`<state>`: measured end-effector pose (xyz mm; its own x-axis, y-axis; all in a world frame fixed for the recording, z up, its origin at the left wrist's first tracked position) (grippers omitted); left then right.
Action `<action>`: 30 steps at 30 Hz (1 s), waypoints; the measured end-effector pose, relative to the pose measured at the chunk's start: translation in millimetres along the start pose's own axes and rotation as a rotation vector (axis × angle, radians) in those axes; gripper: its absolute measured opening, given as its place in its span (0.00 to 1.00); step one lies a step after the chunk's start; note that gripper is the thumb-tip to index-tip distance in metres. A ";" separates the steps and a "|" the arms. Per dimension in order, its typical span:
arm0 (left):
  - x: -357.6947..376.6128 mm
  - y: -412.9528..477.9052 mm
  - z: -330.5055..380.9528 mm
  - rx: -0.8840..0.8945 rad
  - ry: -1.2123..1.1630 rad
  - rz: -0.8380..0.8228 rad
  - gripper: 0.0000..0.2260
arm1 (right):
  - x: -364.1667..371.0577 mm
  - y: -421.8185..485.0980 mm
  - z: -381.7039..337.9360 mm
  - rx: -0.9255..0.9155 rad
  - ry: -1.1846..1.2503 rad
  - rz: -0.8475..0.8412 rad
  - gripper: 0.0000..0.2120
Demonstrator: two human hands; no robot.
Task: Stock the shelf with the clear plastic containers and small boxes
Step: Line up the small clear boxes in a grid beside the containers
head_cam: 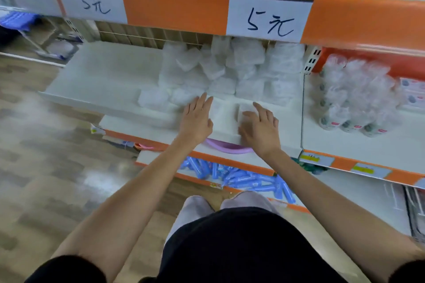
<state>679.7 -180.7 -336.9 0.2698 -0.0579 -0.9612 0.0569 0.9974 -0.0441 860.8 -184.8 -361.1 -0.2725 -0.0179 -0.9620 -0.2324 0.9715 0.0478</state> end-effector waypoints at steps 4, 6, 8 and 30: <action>12.8 24.6 -7.4 0.098 0.070 -0.171 0.32 | 2.1 10.2 14.4 0.140 0.084 -0.036 0.23; 13.8 26.8 -6.3 0.171 0.062 -0.186 0.30 | -1.3 10.0 14.6 0.189 0.119 -0.024 0.21; 10.7 25.1 -7.2 0.235 0.047 -0.149 0.28 | -7.3 7.7 13.2 0.233 0.087 0.027 0.19; -11.2 17.7 66.9 0.511 -0.234 -0.202 0.29 | -82.4 -66.8 35.4 0.426 0.022 0.398 0.21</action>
<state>742.0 -165.3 -308.6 0.4066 -0.3097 -0.8595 0.5687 0.8221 -0.0272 931.8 -239.9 -294.5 -0.2826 0.3677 -0.8860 0.2863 0.9139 0.2879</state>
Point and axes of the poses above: each hand's wrist, its own y-axis towards the middle knuckle, its own x-axis out of the palm, z = x × y, the point moved 10 cm from there along y, towards the middle knuckle, and after that the axes turned 7 degrees about -y, right-handed, at the moved point
